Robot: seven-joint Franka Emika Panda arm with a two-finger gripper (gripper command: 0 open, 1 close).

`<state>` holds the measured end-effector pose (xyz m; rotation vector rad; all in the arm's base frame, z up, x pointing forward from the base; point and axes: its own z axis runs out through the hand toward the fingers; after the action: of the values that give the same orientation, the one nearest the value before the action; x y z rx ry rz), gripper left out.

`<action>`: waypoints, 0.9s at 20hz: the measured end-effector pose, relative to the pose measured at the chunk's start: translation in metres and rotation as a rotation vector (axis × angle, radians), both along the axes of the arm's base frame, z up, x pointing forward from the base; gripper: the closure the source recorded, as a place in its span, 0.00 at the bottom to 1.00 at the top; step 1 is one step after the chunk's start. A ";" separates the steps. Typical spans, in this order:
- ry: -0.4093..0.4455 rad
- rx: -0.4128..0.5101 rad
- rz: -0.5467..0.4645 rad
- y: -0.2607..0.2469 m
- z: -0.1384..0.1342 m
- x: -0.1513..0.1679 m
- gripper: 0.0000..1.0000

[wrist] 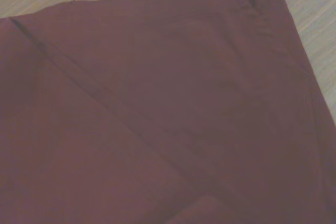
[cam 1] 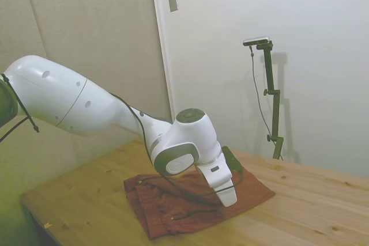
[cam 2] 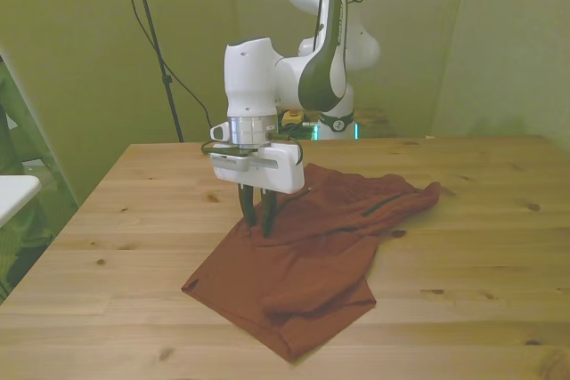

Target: Unfold the shorts

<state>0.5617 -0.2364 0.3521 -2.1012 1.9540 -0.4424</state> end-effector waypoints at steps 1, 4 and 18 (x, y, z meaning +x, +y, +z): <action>0.000 0.002 -0.001 0.000 -0.001 0.000 1.00; 0.001 0.007 -0.001 0.000 -0.003 -0.001 1.00; -0.116 -0.003 0.092 0.021 0.079 0.001 1.00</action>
<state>0.5624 -0.2156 0.4312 -2.1069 1.7865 -0.5364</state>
